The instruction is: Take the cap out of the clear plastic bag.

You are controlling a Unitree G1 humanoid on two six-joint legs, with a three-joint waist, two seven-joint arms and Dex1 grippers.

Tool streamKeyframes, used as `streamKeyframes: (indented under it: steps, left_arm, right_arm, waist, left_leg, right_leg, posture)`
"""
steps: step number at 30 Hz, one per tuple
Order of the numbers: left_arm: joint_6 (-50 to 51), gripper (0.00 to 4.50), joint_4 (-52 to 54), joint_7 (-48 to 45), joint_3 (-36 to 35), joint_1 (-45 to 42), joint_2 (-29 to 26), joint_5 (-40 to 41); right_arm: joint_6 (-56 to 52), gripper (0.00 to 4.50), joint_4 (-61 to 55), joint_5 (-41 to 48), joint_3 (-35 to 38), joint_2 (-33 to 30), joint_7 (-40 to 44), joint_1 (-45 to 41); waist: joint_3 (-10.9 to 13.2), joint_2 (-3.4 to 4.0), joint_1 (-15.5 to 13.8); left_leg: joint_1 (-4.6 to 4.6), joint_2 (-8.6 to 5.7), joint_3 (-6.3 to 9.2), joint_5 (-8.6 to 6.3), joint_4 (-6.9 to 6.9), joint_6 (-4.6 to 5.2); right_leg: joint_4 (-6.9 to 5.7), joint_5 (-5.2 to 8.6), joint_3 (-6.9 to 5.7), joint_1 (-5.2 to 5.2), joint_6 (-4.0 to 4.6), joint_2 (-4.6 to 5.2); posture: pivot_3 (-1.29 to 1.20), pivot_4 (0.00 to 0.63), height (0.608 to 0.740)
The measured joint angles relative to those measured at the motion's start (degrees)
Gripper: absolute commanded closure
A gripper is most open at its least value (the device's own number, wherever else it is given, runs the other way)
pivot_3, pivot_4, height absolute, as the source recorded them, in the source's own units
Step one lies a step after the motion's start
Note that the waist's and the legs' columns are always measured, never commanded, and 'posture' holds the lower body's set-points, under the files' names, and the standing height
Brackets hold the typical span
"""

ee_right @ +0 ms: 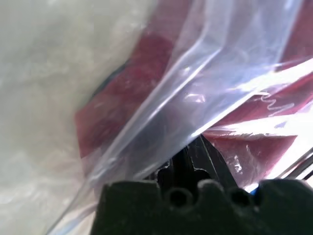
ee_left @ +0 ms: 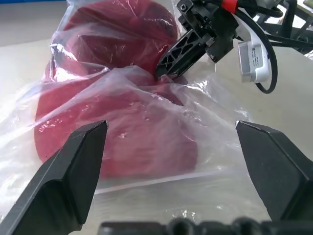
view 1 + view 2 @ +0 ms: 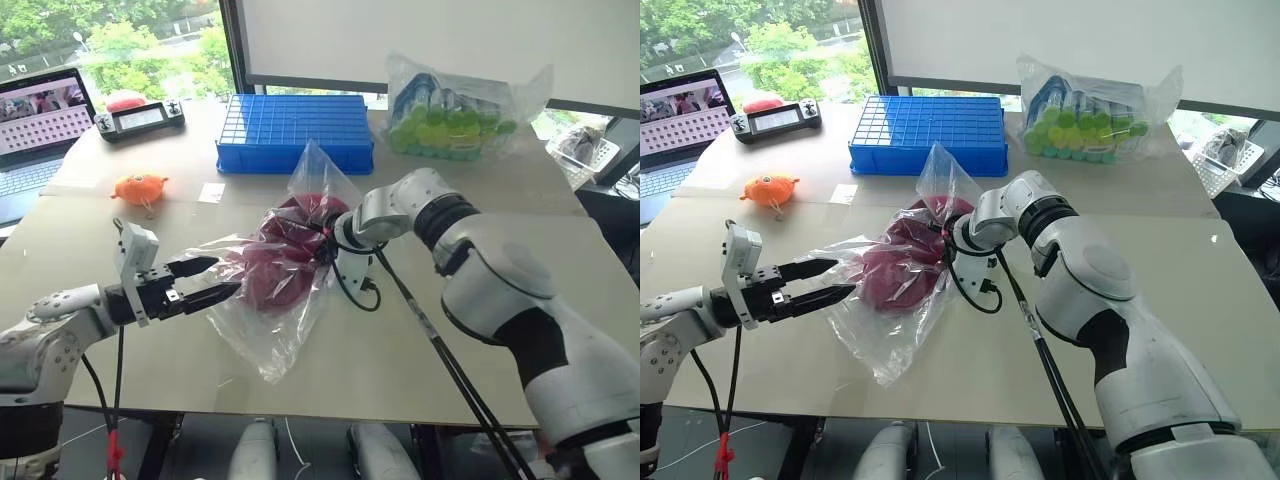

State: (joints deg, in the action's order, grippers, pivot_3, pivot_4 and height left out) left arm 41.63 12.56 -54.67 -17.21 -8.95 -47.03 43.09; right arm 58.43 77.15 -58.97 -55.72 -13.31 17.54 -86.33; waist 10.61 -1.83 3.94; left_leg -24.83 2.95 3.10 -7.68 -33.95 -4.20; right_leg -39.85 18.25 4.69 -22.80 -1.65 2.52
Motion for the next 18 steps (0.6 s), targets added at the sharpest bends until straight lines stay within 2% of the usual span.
streamKeyframes:
  steps: [9,12,14,18]
  left_arm:
    - [0.1,0.00,-0.2,-1.6,0.5,-1.3,-0.6,-0.1]
    - [0.1,0.00,-0.9,-2.2,0.9,-2.6,-0.6,-0.2]
    - [0.1,0.00,-1.4,-2.4,1.6,-3.1,-0.6,-0.2]
    - [0.0,0.00,-2.2,-3.0,2.4,-3.8,-0.6,-0.4]
  right_arm:
    - [-3.6,0.05,0.3,6.2,6.4,-2.7,8.1,0.0]
    - [-3.5,0.05,0.2,10.9,10.8,-3.7,14.2,0.0]
    - [-3.5,0.05,-0.1,15.8,14.9,-5.3,21.2,0.1]
    - [-9.5,0.05,-6.4,33.2,27.3,-8.7,42.5,3.9]
  waist:
    - [0.0,-0.01,0.0]
    - [0.0,-0.01,0.0]
    - [0.1,-0.02,0.0]
    - [0.1,-0.02,0.0]
  left_leg:
    - [0.21,0.00,0.03,0.00,0.02,0.00]
    - [0.21,-0.01,0.02,0.00,0.01,0.00]
    - [0.21,0.00,0.03,0.00,0.01,0.00]
    - [0.25,0.01,0.13,0.00,-0.01,0.00]
  right_leg:
    - [0.01,0.00,-0.03,0.23,0.00,0.00]
    - [0.04,0.00,-0.03,0.26,-0.01,0.01]
    - [0.04,0.00,-0.05,0.28,-0.01,0.00]
    - [0.14,0.00,-0.19,0.49,-0.01,0.01]
  posture:
    - [0.00,0.150,0.729]
    - [0.00,0.150,0.729]
    - [0.00,0.150,0.729]
    - [0.00,0.150,0.729]
